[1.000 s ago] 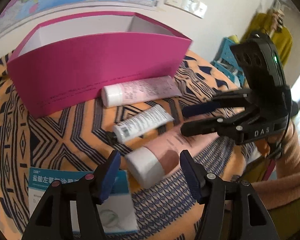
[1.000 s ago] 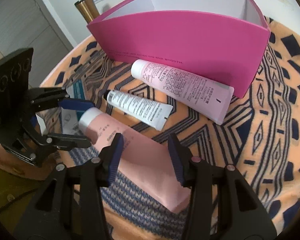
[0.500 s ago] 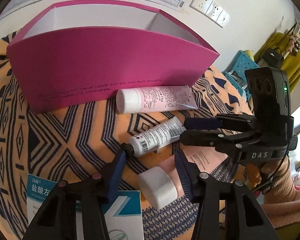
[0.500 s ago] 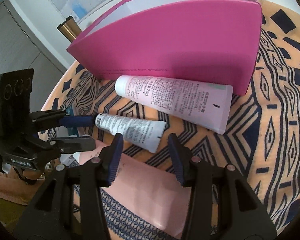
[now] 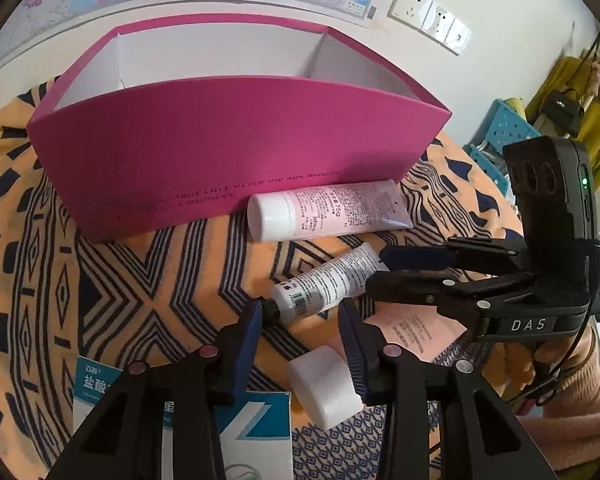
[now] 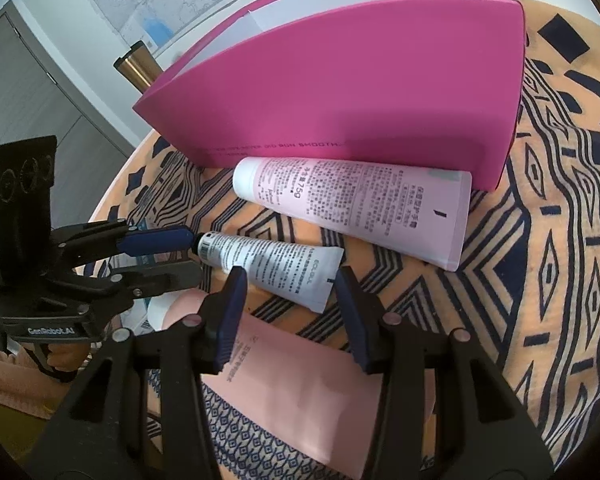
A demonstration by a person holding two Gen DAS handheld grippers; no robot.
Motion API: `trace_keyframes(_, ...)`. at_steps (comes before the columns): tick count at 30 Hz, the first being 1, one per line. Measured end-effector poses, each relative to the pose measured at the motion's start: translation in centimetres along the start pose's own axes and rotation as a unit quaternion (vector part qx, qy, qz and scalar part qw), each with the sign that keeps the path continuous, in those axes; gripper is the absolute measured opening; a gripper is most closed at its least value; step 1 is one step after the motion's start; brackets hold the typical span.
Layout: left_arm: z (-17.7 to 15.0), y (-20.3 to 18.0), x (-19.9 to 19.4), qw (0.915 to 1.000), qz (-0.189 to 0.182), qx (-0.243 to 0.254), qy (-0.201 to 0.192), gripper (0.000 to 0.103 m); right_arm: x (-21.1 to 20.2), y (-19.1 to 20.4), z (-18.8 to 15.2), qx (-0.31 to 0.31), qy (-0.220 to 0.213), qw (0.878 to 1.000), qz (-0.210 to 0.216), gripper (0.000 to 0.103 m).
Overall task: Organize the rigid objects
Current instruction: 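Grasp the small white tube with the right gripper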
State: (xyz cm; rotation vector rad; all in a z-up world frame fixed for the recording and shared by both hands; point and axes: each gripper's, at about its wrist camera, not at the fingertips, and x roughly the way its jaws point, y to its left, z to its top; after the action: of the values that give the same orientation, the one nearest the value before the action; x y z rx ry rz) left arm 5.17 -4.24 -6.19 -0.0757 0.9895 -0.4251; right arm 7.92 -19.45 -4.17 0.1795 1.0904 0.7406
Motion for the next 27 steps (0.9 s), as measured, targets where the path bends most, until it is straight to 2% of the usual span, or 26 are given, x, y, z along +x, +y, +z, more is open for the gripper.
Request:
trace_keyframes(6,-0.3,0.3,0.3,0.9999,-0.004,-0.01,0.006,0.039,-0.1,0.0,0.0,0.002,-0.002,1.0,0.0,0.049)
trace_keyframes(12,-0.4,0.1,0.3,0.9999,0.002,-0.013,0.005,0.039,0.0,0.2,0.0,0.011,-0.005,1.0,0.004,0.054)
trace_keyframes(27,-0.4,0.2,-0.6,0.9997,-0.001,-0.022,-0.003,0.039,-1.8,0.7,-0.2,0.01,-0.028,1.0,0.006,0.054)
